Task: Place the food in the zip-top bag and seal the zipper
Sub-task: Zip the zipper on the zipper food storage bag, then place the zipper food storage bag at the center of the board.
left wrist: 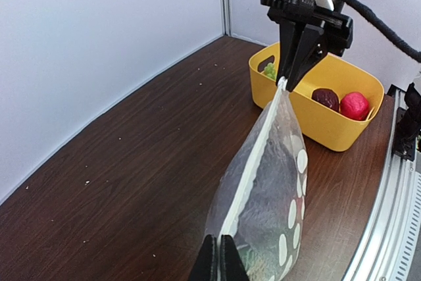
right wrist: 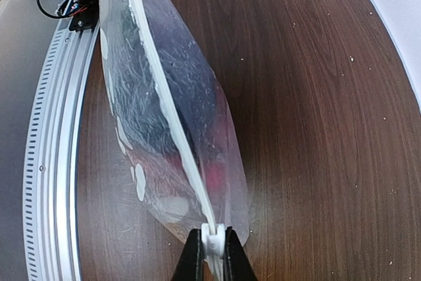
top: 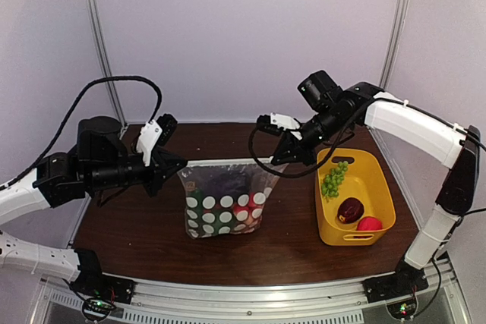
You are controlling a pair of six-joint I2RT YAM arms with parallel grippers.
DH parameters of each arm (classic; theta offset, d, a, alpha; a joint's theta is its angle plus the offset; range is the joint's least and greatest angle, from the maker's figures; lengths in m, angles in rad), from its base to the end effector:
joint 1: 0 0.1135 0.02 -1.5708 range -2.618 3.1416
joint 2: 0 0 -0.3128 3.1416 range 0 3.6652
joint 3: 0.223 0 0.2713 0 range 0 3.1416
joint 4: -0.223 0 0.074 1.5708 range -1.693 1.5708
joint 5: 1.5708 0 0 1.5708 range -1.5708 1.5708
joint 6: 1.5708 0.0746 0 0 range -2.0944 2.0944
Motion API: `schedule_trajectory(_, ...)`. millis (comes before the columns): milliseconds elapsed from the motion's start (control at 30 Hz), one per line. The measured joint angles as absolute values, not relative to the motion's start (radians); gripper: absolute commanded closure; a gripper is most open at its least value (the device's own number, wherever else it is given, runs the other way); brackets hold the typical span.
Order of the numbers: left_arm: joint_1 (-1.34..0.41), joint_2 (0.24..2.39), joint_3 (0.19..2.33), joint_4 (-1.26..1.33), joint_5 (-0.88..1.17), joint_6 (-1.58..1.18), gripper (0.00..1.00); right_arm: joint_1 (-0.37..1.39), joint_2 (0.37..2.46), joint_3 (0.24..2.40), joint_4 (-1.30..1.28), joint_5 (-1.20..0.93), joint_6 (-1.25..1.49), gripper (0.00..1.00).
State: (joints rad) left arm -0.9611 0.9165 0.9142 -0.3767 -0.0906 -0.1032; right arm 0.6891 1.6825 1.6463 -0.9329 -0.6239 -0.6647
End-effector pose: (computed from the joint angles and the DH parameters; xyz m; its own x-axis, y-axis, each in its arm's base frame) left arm 0.1384 -0.1864 0.3662 -0.2899 0.2359 -0.9275 0.7424 0.6670 -0.0624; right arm 0.2792 0.2865 0.3638 -0.0251 -0.6693 -0.7426 -0.9995 0.0042 0.0299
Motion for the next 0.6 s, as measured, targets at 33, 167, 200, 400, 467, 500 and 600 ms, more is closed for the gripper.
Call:
schedule_trajectory(33,-0.961,0.926,0.914,-0.368,-0.087,-0.103,1.0,0.685,1.679,1.644,-0.936,-0.622,-0.667,1.0)
schedule_trajectory(167,-0.955,0.986,0.919,-0.351,-0.082,-0.103,1.0,0.673,1.676,1.644,-0.955,-0.586,-0.67,1.0)
schedule_trajectory(200,-0.953,0.999,0.922,-0.351,-0.083,-0.103,1.0,0.669,1.677,1.644,-0.958,-0.579,-0.672,1.0)
schedule_trajectory(400,-0.925,1.022,0.928,-0.339,-0.07,-0.103,1.0,0.63,1.676,1.644,-0.973,-0.582,-0.691,1.0)
schedule_trajectory(467,-0.915,1.013,0.927,-0.336,-0.063,-0.103,1.0,0.611,1.676,1.644,-0.977,-0.586,-0.7,1.0)
schedule_trajectory(500,-0.909,1.006,0.927,-0.333,-0.059,-0.103,1.0,0.603,1.676,1.644,-0.978,-0.587,-0.703,1.0)
schedule_trajectory(600,-0.904,1.003,0.927,-0.32,-0.041,-0.103,1.0,0.59,1.676,1.644,-0.978,-0.591,-0.706,1.0)
